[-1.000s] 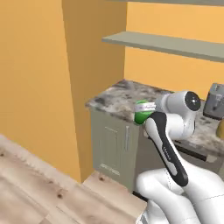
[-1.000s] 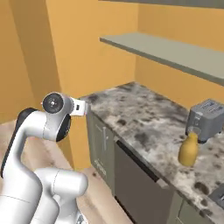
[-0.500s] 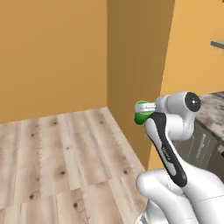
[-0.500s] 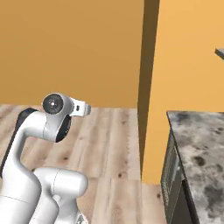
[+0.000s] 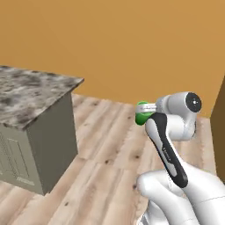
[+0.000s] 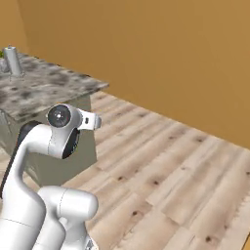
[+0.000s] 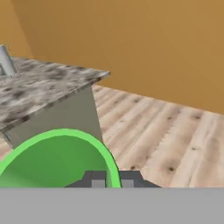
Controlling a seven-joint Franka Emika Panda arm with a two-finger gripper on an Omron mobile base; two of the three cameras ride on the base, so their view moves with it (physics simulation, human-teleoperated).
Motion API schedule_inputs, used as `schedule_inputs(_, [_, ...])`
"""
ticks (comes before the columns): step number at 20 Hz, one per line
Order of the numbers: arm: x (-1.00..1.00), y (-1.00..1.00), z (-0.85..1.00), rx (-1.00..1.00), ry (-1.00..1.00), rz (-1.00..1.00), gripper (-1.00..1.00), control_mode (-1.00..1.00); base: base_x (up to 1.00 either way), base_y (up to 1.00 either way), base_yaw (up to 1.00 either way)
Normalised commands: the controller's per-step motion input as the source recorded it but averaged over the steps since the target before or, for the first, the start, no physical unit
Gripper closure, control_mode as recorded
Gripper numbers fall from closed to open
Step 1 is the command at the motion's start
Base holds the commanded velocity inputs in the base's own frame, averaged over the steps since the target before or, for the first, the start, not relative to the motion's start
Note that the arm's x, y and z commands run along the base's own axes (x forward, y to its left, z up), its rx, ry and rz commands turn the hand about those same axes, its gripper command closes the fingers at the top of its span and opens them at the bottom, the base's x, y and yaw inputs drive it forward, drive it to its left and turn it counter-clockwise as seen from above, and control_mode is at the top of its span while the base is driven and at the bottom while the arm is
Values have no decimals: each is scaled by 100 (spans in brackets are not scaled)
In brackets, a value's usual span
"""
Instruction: Place the pitcher and cup on the dining counter for serving.
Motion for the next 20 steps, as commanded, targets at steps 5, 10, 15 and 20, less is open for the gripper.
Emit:
schedule_inputs(5, [0,0,0,0,0,0,100,100,28,23,85])
schedule_inputs(10, [0,0,0,0,0,0,100,100,95,-5,57])
schedule_inputs(15, [0,0,0,0,0,0,100,100,100,-73,26])
schedule_inputs(20, [0,0,0,0,0,0,100,100,100,-91,31])
